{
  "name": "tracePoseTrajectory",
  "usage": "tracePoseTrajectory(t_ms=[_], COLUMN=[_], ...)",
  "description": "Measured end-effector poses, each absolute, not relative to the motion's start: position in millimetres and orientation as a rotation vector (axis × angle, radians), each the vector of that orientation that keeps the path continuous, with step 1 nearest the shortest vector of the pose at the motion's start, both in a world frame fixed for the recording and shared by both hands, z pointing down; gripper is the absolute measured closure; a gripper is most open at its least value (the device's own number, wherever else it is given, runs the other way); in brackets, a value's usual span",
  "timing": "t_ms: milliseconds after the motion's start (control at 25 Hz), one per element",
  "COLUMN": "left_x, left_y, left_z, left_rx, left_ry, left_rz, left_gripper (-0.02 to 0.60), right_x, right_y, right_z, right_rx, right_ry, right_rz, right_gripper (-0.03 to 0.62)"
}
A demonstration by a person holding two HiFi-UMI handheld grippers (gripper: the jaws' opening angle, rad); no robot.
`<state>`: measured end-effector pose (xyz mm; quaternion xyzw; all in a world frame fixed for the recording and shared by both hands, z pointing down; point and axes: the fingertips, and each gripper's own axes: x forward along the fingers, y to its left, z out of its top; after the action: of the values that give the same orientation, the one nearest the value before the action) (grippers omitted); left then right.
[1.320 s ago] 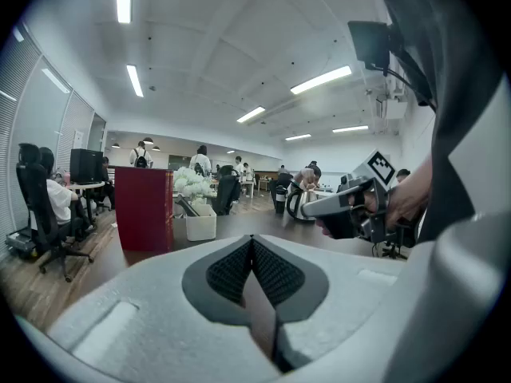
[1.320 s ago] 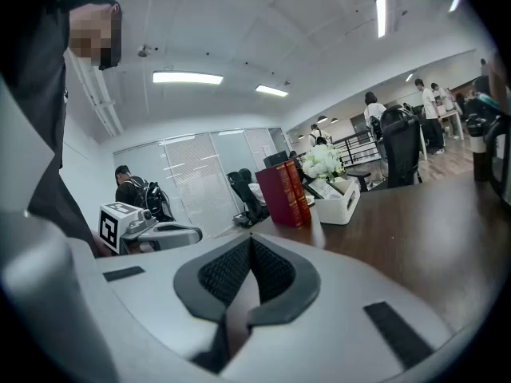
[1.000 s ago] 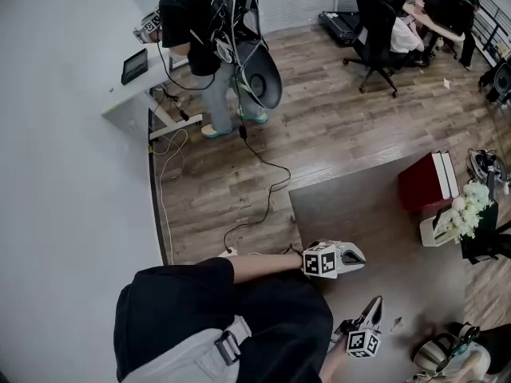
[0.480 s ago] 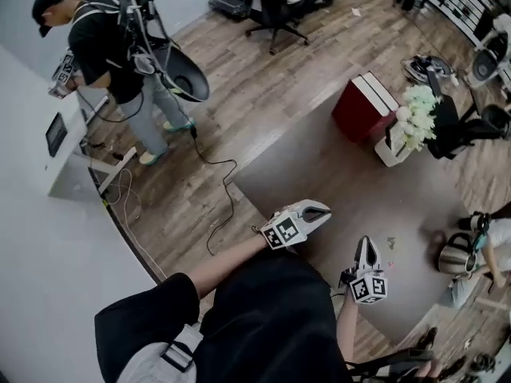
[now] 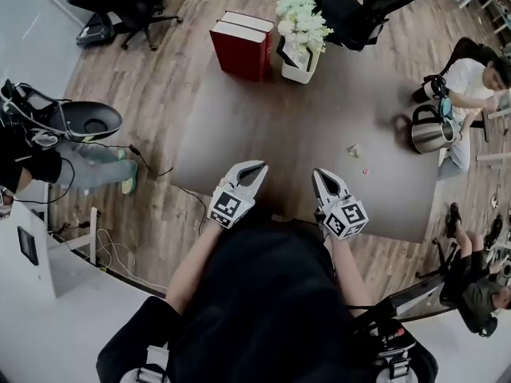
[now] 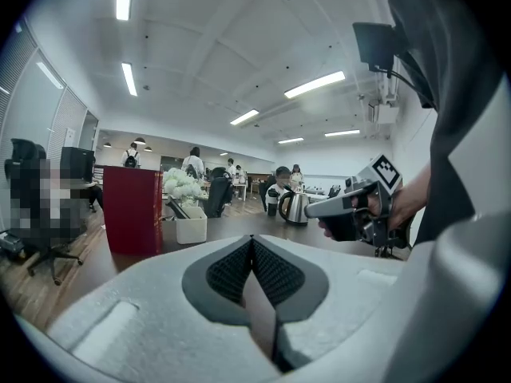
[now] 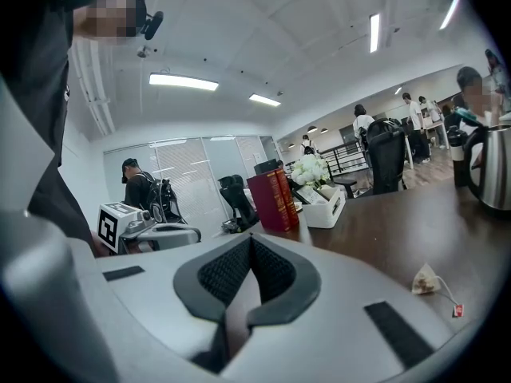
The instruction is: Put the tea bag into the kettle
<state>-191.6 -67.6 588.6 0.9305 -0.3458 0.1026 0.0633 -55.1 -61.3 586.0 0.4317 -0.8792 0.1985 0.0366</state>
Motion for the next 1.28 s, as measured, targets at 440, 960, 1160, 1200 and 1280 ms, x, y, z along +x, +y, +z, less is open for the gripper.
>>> tracePoseTrajectory(t_ms=[440, 960, 1160, 1200, 1280], left_x=[-177, -183, -187, -188, -191], left_y=[-60, -51, -46, -45, -45], left_z=[603, 623, 629, 630, 632], left_rx=[2.79, 2.725, 2.707, 2.704, 2.695], left_ry=[-1.003, -1.007, -0.996, -0.997, -1.009], left_rz=[0.388, 0.514, 0.551, 0.556, 0.565], left_gripper=[0.577, 0.577, 0.577, 0.577, 0.577], right_x=[-10, 25, 39, 42, 47], right_y=[-62, -81, -88, -89, -91], right_z=[623, 671, 688, 692, 700], right_rx=[1.39, 1.381, 1.365, 1.361, 1.352], right_ry=[-2.593, -2.489, -2.44, -2.43, -2.416], right_rz=[0.676, 0.657, 0.626, 0.624, 0.622], right_gripper=[0.588, 0.588, 0.588, 0.588, 0.586])
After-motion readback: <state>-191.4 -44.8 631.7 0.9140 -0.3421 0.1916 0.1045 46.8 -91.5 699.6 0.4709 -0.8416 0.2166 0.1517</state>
